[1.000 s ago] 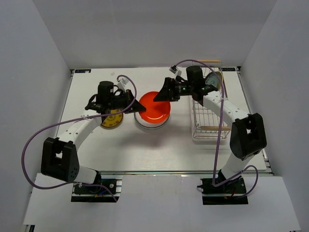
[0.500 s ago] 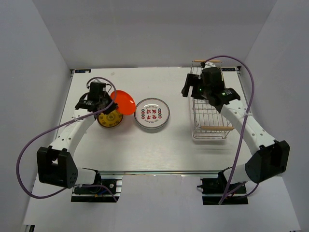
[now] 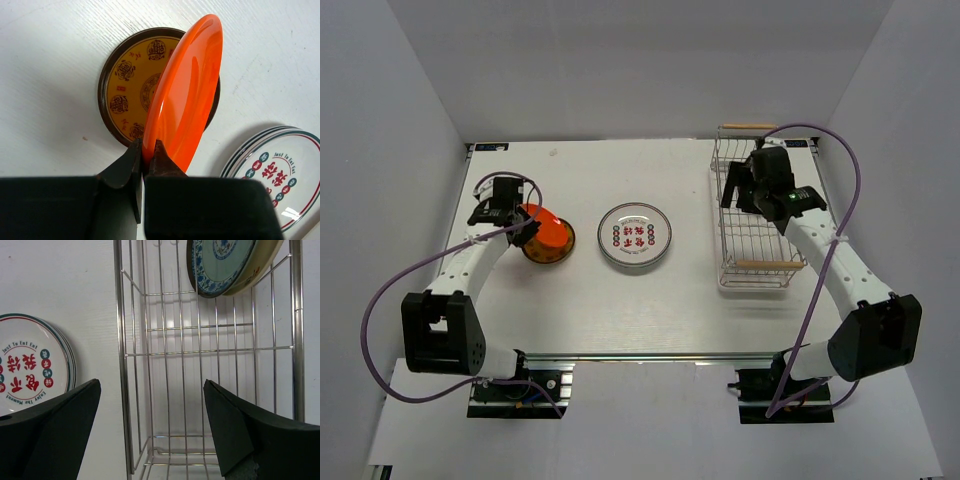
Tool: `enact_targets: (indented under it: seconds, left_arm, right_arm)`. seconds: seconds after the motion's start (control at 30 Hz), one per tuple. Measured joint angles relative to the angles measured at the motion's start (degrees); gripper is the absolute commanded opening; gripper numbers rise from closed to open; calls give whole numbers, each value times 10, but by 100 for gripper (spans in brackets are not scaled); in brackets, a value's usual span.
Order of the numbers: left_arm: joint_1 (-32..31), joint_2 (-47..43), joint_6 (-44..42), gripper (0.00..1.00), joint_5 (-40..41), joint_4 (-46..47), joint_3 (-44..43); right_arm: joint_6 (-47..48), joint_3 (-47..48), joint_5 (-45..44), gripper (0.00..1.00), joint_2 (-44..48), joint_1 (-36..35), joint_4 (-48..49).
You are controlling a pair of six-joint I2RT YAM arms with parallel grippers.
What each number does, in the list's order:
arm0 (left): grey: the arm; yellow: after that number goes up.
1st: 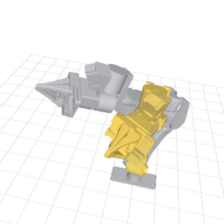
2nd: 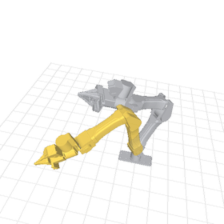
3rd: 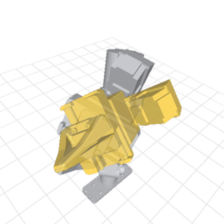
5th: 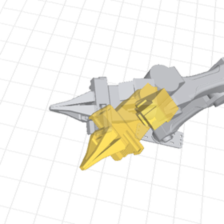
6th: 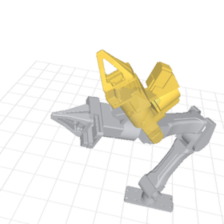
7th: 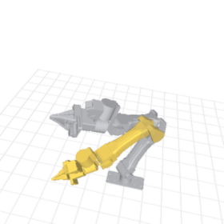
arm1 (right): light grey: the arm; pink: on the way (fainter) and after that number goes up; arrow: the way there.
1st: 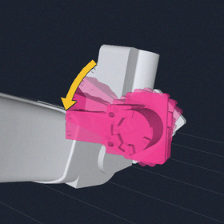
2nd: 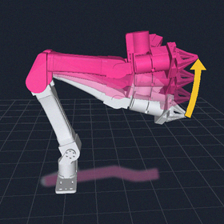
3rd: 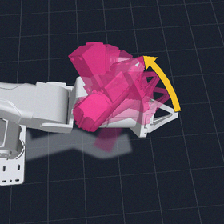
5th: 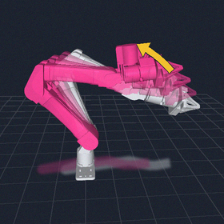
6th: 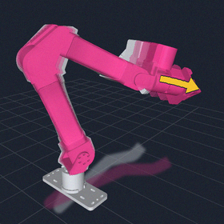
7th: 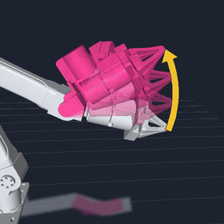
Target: Unload the plates from the dish rack
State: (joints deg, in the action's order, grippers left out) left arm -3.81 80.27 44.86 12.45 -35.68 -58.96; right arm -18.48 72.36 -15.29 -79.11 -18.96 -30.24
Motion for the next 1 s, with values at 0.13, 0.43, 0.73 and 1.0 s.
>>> enact_targets:
  seconds: [0.13,0.43,0.73,1.0]
  left_arm:
    - [8,7,-5,0,-4,8,2]
    - [12,52,-9,31,-27,14,2]
    - [14,55,-3,89,-25,-16,0]
    - [14,65,2,98,-24,-40,-13]
  right_arm:
    - [9,-2,-1,89,5,9,-2]
    - [22,-13,-24,89,42,25,-2]
    - [24,-19,-28,89,44,32,-3]
    - [25,-20,-35,89,44,40,-3]
